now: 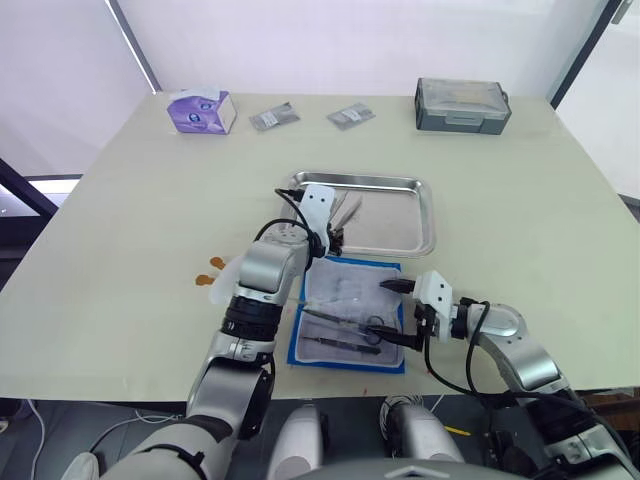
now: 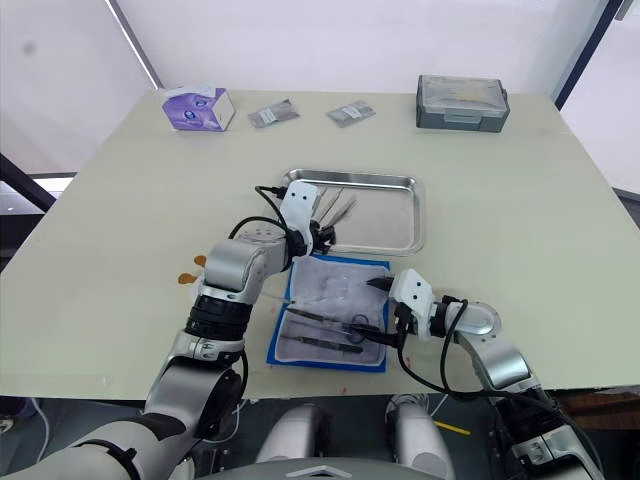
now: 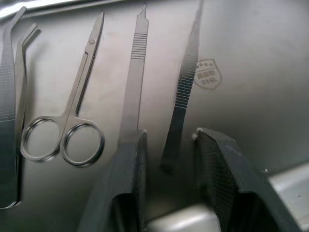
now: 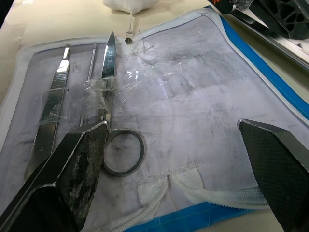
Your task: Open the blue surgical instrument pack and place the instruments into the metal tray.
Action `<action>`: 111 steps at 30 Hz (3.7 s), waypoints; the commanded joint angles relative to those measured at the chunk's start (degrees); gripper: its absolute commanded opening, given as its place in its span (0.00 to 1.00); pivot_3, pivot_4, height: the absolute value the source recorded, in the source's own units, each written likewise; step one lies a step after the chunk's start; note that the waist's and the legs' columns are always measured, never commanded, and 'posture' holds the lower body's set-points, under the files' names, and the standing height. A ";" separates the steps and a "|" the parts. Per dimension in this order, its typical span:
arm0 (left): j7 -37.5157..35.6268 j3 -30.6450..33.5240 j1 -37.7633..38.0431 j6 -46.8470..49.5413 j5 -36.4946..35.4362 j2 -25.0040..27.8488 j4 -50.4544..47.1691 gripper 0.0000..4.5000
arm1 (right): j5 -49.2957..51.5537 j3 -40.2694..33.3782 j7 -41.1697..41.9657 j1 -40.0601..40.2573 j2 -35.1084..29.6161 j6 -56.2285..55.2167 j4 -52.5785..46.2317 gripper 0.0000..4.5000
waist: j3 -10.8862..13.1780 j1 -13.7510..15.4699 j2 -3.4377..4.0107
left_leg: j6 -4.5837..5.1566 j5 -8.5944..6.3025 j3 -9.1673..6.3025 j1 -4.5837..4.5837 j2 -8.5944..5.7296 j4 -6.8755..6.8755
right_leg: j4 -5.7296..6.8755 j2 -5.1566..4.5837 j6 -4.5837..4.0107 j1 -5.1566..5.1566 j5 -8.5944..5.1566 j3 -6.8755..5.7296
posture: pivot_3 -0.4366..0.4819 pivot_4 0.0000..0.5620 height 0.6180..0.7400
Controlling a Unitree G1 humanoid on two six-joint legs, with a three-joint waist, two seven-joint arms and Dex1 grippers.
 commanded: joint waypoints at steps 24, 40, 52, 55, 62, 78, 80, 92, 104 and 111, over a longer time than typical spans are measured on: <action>-44.70 4.69 10.88 -34.94 -13.52 22.24 -9.60 0.36 | -3.16 2.68 0.47 2.11 -1.01 2.15 6.90 1.00 | 0.03 -0.17 0.06 | -0.03 0.01 0.05 0.03 0.01 -0.04 | -0.02 -0.02 -0.02 -0.01 -0.01 0.01 | 0.48 0.27 0.93; -80.95 6.95 18.21 -43.59 -25.05 36.87 -3.35 0.59 | -2.77 2.00 0.25 3.21 -2.21 2.56 5.55 1.00 | 0.06 0.02 0.10 | 0.00 0.00 0.28 -0.01 0.04 -0.05 | -0.06 0.00 -0.03 -0.04 -0.04 -0.04 | 0.48 0.27 0.93; -75.21 3.37 25.78 -47.70 -22.81 31.96 -9.05 0.99 | -2.79 1.75 -0.02 3.29 -2.41 2.80 5.27 1.00 | 0.07 0.07 0.10 | 0.00 0.00 0.32 -0.01 0.07 -0.04 | -0.06 -0.01 -0.03 -0.04 -0.04 -0.03 | 0.48 0.27 0.93; -74.57 2.60 28.65 -49.31 -21.64 31.44 -9.38 0.99 | -2.78 1.68 -0.06 3.31 -2.49 2.90 5.17 1.00 | 0.08 0.06 0.13 | 0.01 0.00 0.30 0.00 0.08 -0.05 | -0.07 -0.01 -0.03 -0.04 -0.04 0.00 | 0.48 0.27 0.93; -74.54 -0.04 29.54 -56.23 -15.98 30.37 -4.02 0.99 | -2.77 1.67 0.06 2.93 -2.53 2.85 5.44 1.00 | 0.09 0.18 0.16 | 0.01 0.00 0.33 0.01 0.07 -0.05 | -0.08 -0.02 -0.03 -0.04 -0.04 -0.01 | 0.48 0.27 0.93; -76.27 -6.88 22.08 -69.70 -3.98 30.33 10.85 0.99 | -2.63 1.42 -0.54 3.53 -2.86 3.00 4.73 1.00 | -0.07 0.34 0.25 | 0.01 -0.01 0.47 0.02 0.06 -0.05 | -0.08 -0.02 -0.02 -0.02 -0.03 0.00 | 0.48 0.27 0.93; -77.13 -7.51 21.55 -71.50 -3.49 30.51 12.69 0.99 | -2.62 1.38 -0.60 3.58 -2.94 2.99 4.66 1.00 | -0.20 0.35 0.41 | 0.01 -0.01 0.48 0.02 0.05 -0.05 | -0.08 -0.03 -0.02 -0.02 -0.03 0.01 | 0.48 0.27 0.93; -80.17 -9.18 20.87 -75.48 -5.02 27.30 17.45 0.99 | -2.23 1.06 -0.46 2.87 -3.64 3.82 3.13 1.00 | -0.47 0.50 0.81 | 0.03 -0.01 0.50 0.02 0.00 -0.05 | -0.09 -0.06 0.02 -0.01 -0.05 0.03 | 0.48 0.27 0.93; -80.81 -11.96 18.62 -79.58 -2.73 25.29 25.69 0.99 | -0.89 0.05 -0.25 2.70 -3.93 3.99 0.60 1.00 | -1.04 1.52 1.46 | 0.07 -0.04 0.52 0.06 -0.17 -0.04 | -0.12 -0.16 0.13 0.07 -0.11 0.10 | 0.48 0.27 0.93; -80.94 -13.06 18.38 -80.03 -1.91 25.30 27.57 0.99 | 3.50 -3.02 0.34 3.00 -3.67 5.25 -6.79 1.00 | -1.11 1.70 1.61 | 0.11 -0.06 0.47 0.03 -0.32 -0.04 | -0.12 -0.17 0.25 0.10 -0.19 0.23 | 0.48 0.27 0.93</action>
